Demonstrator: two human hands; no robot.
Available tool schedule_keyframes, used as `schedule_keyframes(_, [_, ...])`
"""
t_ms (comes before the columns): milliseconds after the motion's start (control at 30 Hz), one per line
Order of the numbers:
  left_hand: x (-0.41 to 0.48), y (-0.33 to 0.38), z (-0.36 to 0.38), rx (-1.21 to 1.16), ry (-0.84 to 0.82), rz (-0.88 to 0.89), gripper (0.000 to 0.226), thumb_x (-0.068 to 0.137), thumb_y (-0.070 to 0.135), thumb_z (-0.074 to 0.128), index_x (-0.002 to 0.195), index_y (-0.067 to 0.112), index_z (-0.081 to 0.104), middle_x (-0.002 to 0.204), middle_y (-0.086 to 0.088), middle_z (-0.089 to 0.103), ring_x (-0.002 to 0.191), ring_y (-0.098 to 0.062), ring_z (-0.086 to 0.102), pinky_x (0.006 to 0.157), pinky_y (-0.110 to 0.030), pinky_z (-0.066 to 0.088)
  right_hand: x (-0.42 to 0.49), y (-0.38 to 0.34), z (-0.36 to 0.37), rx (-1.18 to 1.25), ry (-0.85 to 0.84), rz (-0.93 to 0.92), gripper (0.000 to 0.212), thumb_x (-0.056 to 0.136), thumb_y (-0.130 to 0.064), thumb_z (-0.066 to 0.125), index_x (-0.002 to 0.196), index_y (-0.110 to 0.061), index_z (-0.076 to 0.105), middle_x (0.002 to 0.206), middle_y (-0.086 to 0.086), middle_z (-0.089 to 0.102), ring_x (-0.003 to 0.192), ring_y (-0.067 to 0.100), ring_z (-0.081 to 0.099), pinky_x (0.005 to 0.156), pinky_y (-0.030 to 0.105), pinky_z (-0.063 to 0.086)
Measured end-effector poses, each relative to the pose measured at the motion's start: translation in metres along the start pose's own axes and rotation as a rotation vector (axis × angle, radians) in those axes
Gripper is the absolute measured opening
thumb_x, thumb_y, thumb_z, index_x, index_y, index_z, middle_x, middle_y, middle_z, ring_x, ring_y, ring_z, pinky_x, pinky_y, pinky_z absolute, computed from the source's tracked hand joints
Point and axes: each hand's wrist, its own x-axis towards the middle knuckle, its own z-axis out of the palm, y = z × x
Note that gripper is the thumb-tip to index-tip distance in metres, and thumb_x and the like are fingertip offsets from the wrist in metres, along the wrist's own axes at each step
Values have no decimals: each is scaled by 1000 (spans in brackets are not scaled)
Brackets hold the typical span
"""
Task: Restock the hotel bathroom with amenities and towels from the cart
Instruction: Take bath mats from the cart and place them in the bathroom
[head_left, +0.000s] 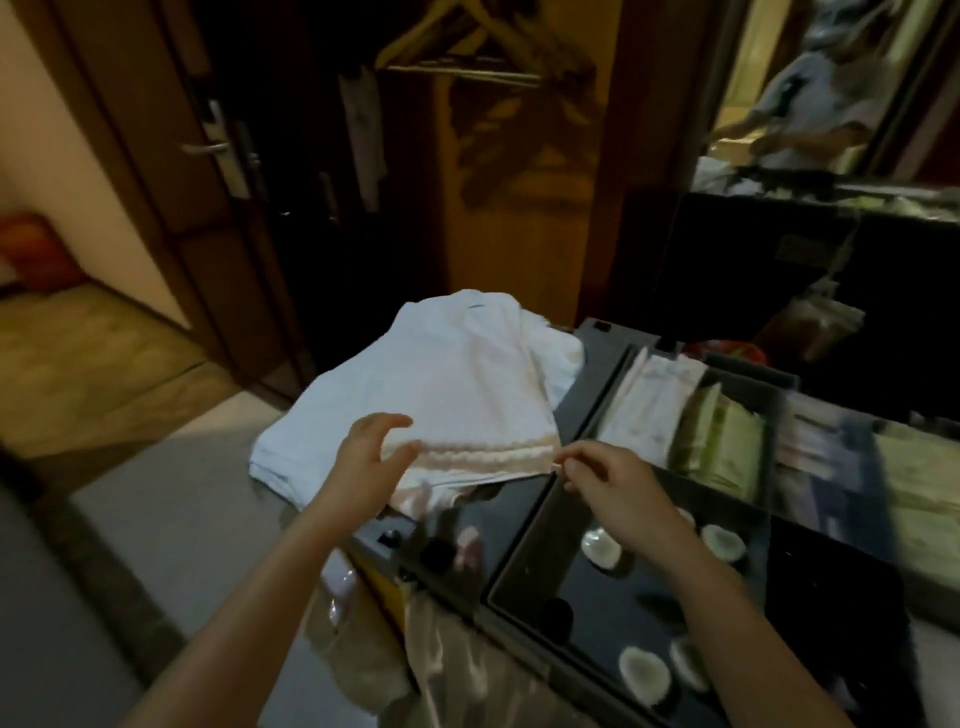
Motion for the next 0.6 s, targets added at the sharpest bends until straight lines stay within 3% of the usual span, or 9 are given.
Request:
schedule_keyframes(100, [22,-26,-2,-45,102,-196,48,94,26,52,137,12,38,145,-12,34,130,-29,37,104,-35,32,33,5,15,-72,30,29,18,94,-21,49,107,-22,61,109,1,60,92,11,55,73,16,44])
schedule_keyframes(233, [54,-46,-1,-263,79,-362,56,96,24,47,144,11,23,147,-15,32,128,-33,40,100,-40,37,74,17,35,-164,21,144,42,94,-30,47,134,-17,44,135,7,48,115,24,52,94,34,44])
schedule_keyframes(333, [78,-57,1,-315,34,-425,55,95,27,50,142,10,28,139,-16,44,121,-35,47,94,-38,40,92,24,48,-160,-10,290,53,93,-37,46,141,-19,34,141,7,45,122,29,48,98,39,44])
schedule_keyframes(400, [91,-63,0,-302,48,-440,41,92,30,54,123,5,47,117,-13,55,107,-36,54,83,-37,43,99,27,52,-209,20,332,54,93,-39,47,141,-18,33,141,8,46,123,31,46,99,42,43])
schedule_keyframes(433, [96,-66,-2,-289,47,-429,27,91,31,56,101,5,55,96,-9,56,92,-32,56,72,-34,41,102,28,53,-219,32,348,55,92,-40,47,141,-18,34,140,9,46,123,31,47,99,43,43])
schedule_keyframes(467, [98,-66,-4,-285,34,-409,25,91,31,56,80,8,53,79,-7,50,77,-27,52,63,-32,36,104,28,53,-225,38,374,54,92,-40,48,139,-17,35,138,9,48,120,31,48,97,43,44])
schedule_keyframes(500, [101,-68,-7,-284,8,-384,29,90,30,57,71,9,48,72,-7,46,68,-24,48,59,-31,33,106,27,54,-236,42,395,53,92,-40,48,138,-16,36,135,9,49,117,30,50,94,42,45])
schedule_keyframes(600, [102,-66,-15,-345,-89,-357,24,90,30,57,84,7,57,80,-6,56,69,-18,53,63,-30,42,107,22,56,-264,29,439,52,94,-39,48,138,-14,35,136,9,50,115,31,52,89,39,46])
